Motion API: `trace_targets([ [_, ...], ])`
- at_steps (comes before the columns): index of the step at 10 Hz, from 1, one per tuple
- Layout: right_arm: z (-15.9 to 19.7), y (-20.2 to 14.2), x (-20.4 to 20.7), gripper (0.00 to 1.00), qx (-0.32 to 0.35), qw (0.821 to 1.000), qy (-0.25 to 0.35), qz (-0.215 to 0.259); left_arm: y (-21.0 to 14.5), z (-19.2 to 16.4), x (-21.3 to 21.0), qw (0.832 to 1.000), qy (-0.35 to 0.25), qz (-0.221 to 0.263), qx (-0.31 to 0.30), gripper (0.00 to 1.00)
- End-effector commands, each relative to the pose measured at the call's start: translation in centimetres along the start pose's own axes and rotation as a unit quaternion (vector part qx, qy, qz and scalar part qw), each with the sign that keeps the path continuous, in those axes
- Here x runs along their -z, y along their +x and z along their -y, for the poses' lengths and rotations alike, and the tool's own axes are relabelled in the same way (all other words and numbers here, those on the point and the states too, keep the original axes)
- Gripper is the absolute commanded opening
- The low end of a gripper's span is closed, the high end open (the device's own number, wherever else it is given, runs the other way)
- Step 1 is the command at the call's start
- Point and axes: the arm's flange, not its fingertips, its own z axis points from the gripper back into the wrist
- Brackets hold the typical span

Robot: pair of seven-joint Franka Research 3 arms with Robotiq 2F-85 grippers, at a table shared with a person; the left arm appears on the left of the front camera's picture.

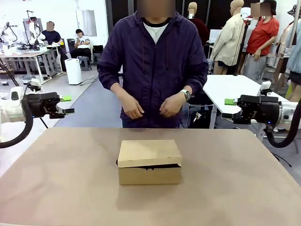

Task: Pack the items into the box.
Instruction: Close the Mailer Box.

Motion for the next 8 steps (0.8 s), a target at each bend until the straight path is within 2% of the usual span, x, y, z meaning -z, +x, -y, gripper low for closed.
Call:
trace_targets([
  [1, -0.54, 0.3, 0.48, 1.0, -0.006, 1.0, 0.001, 0.002, 0.13, 0.75, 0.53, 1.0, 0.006, -0.007, 0.007, 1.0],
  [8, -0.54, 0.3, 0.48, 1.0, -0.006, 1.0, 0.001, 0.002, 0.13, 0.75, 0.53, 1.0, 0.006, -0.007, 0.007, 1.0],
])
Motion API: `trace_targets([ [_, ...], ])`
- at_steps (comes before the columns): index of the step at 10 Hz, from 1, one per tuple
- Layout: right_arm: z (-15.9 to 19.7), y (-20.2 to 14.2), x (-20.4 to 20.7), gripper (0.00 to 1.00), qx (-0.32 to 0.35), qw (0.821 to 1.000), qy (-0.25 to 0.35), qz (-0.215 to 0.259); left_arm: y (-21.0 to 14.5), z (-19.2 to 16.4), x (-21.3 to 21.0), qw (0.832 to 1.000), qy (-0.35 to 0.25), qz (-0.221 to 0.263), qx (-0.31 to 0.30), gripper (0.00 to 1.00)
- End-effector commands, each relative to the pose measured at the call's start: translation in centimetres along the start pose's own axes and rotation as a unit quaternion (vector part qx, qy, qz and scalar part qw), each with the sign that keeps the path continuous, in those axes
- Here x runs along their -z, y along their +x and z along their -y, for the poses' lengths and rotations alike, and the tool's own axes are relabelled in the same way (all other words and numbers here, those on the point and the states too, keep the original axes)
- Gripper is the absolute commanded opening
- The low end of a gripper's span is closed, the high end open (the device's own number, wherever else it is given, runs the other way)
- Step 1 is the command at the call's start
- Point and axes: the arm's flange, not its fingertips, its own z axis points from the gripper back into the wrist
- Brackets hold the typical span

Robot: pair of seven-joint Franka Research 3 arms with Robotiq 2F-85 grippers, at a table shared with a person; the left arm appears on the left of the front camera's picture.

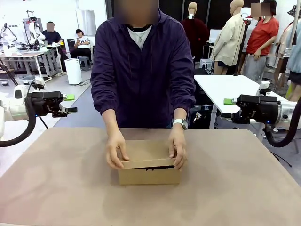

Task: Pack the items into the box.
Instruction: Close the Mailer Box.

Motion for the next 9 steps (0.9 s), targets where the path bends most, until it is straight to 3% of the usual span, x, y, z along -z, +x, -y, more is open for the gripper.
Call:
trace_targets([
  [1, -0.38, 0.29, 0.3, 1.0, -0.004, 1.0, 0.0, 0.003, -0.01, 0.3, -0.18, 1.0, 0.003, -0.003, 0.002, 1.0],
  [9, -0.38, 0.29, 0.3, 1.0, -0.004, 1.0, 0.0, 0.003, -0.01, 0.3, -0.18, 1.0, 0.003, -0.003, 0.002, 1.0],
])
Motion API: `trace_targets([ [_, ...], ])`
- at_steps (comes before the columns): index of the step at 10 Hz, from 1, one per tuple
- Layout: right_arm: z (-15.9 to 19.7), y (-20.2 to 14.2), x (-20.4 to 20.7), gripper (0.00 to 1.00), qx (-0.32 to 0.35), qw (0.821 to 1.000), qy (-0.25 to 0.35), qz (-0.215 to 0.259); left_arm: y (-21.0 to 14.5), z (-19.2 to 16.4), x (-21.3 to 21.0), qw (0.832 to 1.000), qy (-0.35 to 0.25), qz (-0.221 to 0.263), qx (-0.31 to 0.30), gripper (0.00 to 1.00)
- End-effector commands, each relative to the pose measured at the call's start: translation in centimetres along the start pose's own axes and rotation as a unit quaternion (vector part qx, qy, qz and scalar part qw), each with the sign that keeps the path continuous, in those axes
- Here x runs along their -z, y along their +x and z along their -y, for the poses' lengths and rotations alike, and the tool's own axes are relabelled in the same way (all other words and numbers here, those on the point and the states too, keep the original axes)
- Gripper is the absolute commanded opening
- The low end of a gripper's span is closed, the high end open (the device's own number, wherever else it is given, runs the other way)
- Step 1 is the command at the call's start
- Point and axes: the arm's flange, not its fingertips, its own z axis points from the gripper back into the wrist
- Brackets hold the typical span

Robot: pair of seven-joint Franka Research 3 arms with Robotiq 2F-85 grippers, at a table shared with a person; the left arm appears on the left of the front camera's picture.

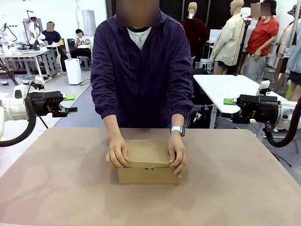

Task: Pack the items into the box.
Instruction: Close the Mailer Box.

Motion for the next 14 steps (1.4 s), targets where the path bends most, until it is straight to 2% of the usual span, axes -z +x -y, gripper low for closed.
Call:
trace_targets([
  [1, -0.38, 0.29, 0.3, 1.0, -0.004, 1.0, 0.0, 0.003, -0.01, 0.3, -0.18, 1.0, 0.003, -0.003, 0.002, 1.0],
  [14, -0.38, 0.29, 0.3, 1.0, -0.004, 1.0, 0.0, 0.003, -0.01, 0.3, -0.18, 1.0, 0.003, -0.003, 0.002, 1.0],
])
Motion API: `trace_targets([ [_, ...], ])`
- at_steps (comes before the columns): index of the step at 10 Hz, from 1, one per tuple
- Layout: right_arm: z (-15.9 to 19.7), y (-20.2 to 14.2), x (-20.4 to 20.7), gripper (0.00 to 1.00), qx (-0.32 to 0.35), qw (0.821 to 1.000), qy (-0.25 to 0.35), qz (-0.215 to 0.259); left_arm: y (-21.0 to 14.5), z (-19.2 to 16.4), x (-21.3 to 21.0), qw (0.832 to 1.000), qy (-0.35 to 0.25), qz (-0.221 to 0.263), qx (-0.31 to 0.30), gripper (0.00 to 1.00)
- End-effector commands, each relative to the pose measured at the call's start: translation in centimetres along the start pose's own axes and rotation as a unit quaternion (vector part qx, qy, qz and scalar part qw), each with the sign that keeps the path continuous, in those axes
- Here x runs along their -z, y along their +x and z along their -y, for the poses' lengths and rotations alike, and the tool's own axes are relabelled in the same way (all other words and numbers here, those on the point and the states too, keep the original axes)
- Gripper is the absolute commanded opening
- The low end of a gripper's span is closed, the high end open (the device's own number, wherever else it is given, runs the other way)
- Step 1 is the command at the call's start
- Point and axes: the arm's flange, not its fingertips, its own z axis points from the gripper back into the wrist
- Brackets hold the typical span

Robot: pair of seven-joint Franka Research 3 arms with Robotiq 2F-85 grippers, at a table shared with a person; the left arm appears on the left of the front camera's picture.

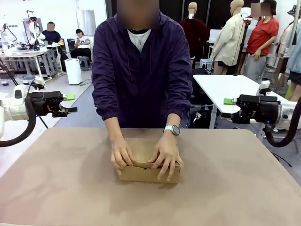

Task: Pack the items into the box.
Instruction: Close the Mailer Box.

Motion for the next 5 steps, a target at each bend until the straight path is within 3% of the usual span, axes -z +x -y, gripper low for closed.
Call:
trace_targets([
  [1, -0.38, 0.29, 0.3, 1.0, -0.004, 1.0, 0.0, 0.003, -0.01, 0.3, -0.18, 1.0, 0.003, -0.003, 0.002, 1.0],
  [5, -0.38, 0.29, 0.3, 1.0, -0.004, 1.0, 0.0, 0.003, -0.01, 0.3, -0.18, 1.0, 0.003, -0.003, 0.002, 1.0],
])
